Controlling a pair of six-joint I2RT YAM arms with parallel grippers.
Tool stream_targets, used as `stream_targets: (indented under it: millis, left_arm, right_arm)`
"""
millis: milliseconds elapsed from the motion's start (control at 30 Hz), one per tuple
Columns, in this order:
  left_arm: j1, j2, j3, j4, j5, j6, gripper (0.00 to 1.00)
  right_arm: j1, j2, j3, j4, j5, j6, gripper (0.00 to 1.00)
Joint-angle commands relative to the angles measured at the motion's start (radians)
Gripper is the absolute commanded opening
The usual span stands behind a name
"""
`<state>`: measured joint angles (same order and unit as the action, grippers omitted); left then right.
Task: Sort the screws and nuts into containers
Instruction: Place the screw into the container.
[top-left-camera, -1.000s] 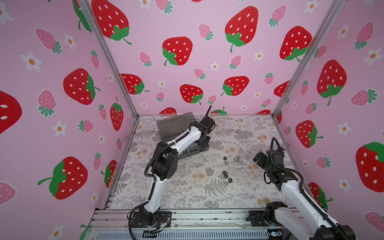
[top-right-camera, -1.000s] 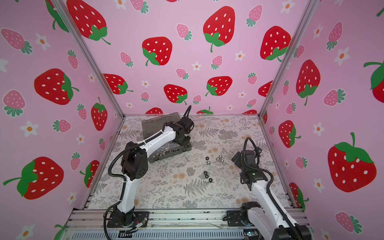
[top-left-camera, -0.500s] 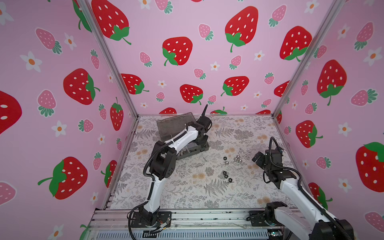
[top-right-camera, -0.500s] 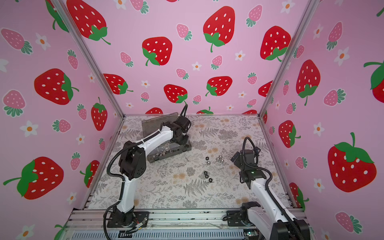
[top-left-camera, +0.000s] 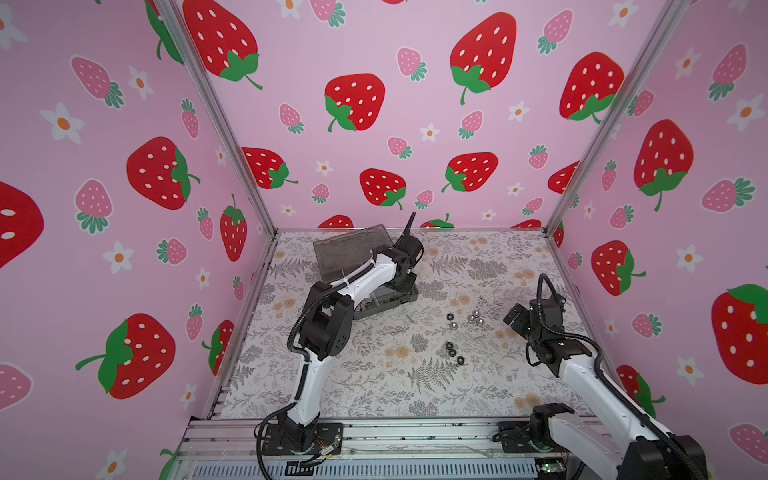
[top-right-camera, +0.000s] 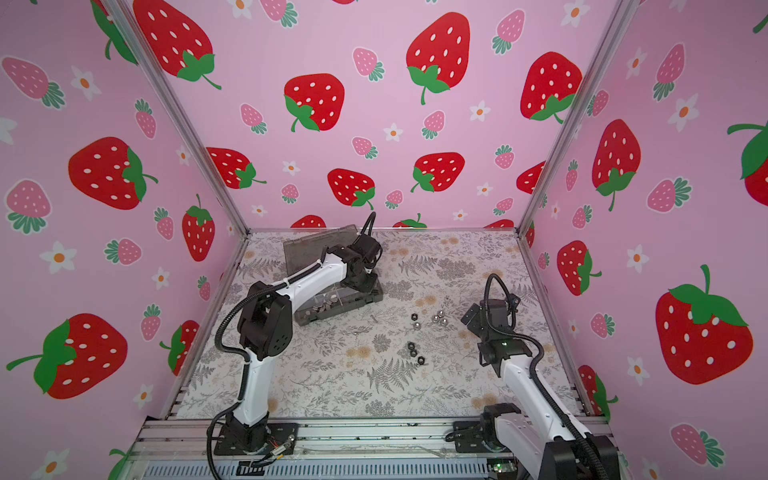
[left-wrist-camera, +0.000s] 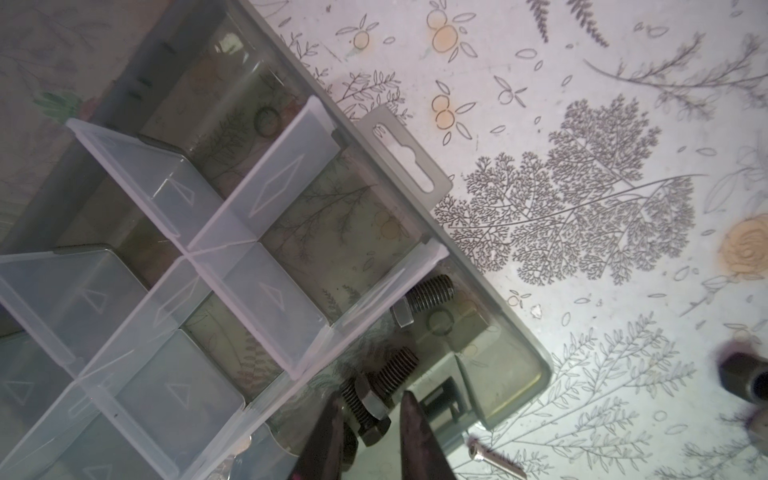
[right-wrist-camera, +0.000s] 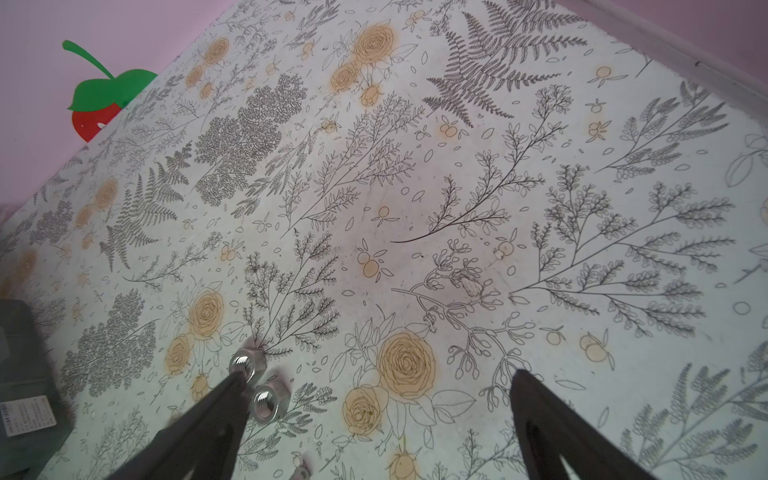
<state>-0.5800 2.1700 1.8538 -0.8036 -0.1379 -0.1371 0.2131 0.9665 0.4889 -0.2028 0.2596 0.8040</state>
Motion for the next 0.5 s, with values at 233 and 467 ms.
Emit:
stream_targets:
  millis: [233, 467]
  left_arm:
    - [-0.027, -0.184, -0.100, 0.007, -0.008, -0.053, 0.38]
    - [-0.033, -0.356, -0.244, 0.077, 0.033, -0.115, 0.66]
  right_arm:
    - [-0.003, 0.014, 0.088, -0.081, 0.020, -0.061, 1.00]
    - [-0.002, 0.007, 0.068, -0.075, 0.001, -0.058, 1.00]
